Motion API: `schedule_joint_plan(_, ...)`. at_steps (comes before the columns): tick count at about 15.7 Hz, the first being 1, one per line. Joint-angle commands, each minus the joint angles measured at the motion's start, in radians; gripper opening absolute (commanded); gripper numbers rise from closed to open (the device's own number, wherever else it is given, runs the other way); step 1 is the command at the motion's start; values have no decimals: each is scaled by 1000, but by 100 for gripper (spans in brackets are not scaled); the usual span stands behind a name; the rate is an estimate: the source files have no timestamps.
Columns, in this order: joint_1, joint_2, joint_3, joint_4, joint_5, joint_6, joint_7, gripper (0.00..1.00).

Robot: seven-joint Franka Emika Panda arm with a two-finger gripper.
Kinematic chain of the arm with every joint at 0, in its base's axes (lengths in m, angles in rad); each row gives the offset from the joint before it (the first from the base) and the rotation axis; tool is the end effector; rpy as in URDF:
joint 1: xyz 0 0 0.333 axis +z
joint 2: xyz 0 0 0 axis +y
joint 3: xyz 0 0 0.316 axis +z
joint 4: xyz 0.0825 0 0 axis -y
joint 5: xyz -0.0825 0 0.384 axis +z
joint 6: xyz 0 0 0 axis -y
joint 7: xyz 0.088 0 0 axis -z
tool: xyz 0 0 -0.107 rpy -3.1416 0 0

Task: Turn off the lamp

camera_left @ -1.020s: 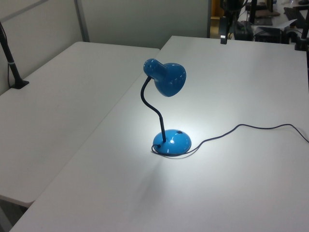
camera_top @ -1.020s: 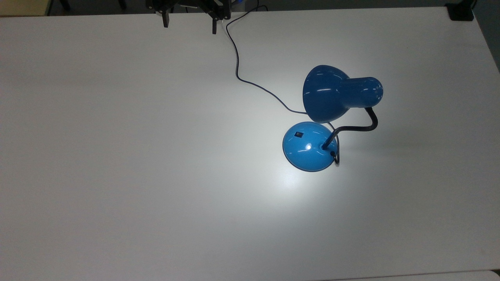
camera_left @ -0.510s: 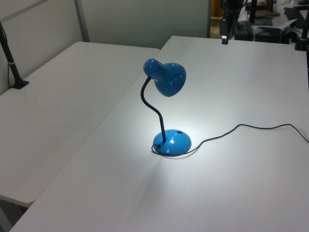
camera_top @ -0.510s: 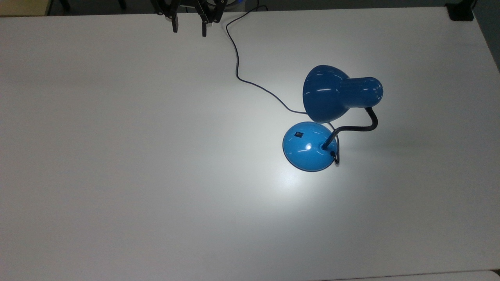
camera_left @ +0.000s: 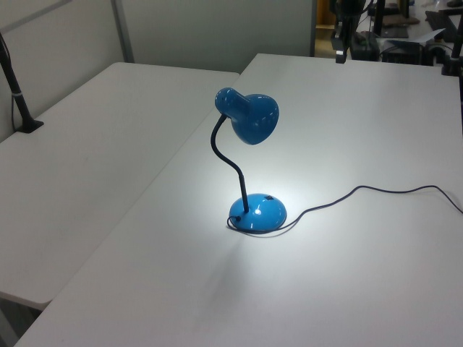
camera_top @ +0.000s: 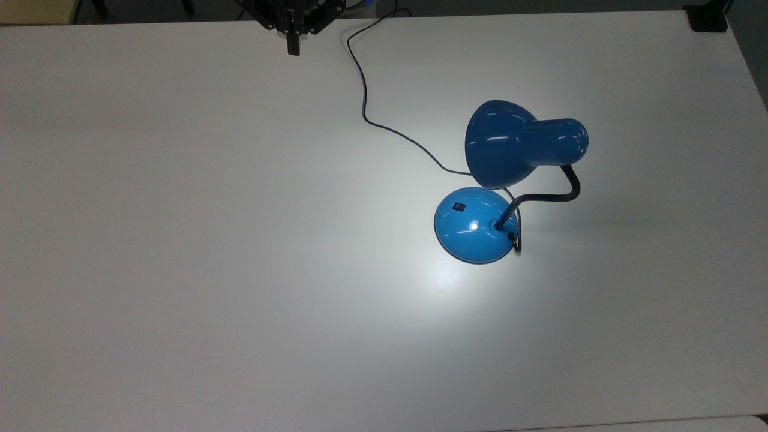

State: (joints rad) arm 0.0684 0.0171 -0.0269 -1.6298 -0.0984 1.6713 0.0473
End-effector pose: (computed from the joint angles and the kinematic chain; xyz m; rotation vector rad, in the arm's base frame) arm 0.5676 0.0141 0.5963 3.0440 0.0044 0.0438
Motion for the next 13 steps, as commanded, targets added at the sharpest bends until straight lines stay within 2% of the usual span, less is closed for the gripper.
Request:
schedule_joint_plan(1, 25, 0, 1, -24, 14, -9, -81, 0)
schedule_joint_plan(3, 36, 26, 5, -25, 14, 16, -107, 0)
schedule_joint_plan(6, 89, 79, 7, -35, 19, 85, -138, 0)
schedule_joint_plan(9, 111, 113, 13, -61, 93, 175, -152, 0)
schedule_joint_plan(13, 110, 124, 45, -134, 147, 269, -441, 0)
